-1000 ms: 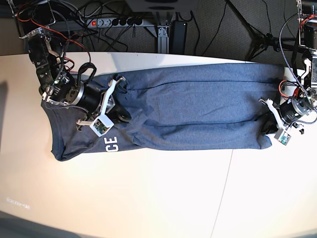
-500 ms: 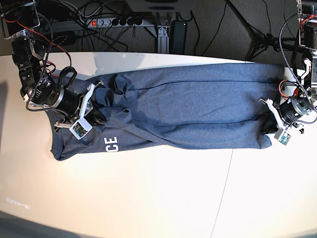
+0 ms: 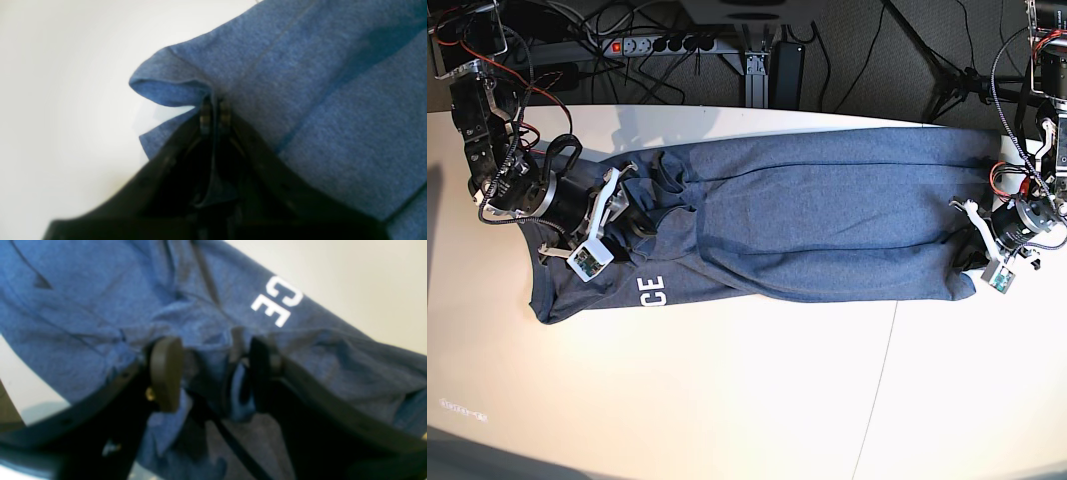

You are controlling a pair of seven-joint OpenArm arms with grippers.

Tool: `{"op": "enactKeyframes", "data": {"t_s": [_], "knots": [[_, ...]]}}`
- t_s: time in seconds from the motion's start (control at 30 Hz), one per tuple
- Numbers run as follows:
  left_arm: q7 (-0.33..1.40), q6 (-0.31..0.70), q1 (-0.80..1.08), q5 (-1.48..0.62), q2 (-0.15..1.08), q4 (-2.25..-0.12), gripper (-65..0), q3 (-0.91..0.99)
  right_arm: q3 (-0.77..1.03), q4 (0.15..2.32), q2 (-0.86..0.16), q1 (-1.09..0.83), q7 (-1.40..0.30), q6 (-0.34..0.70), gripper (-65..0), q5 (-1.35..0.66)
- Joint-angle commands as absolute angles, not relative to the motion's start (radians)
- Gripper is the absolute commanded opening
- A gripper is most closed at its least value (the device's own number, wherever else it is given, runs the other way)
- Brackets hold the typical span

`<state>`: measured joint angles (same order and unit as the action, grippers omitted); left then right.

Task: Fold the T-shirt properly
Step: 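Release the left gripper from the shirt end and lift it away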

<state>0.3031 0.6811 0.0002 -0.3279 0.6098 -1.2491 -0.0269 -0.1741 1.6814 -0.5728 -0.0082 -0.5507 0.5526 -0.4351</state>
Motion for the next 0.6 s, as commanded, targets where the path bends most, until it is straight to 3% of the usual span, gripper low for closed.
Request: {"op": "enactKeyframes", "data": {"t_s": [0.0, 0.57], "knots": [[0.289, 0.698, -0.013, -0.352, 0.629, -1.265, -65.0, -0.011, -0.163, 1.7, -0.583, 0.01, -0.524, 0.556, -32.1, -0.452], [0.439, 0.698, 0.052, -0.595, 0.629, -1.325, -65.0, 0.162, -0.163, 1.7, -0.581, 0.025, -0.516, 0.553, -32.1, -0.452]]}}
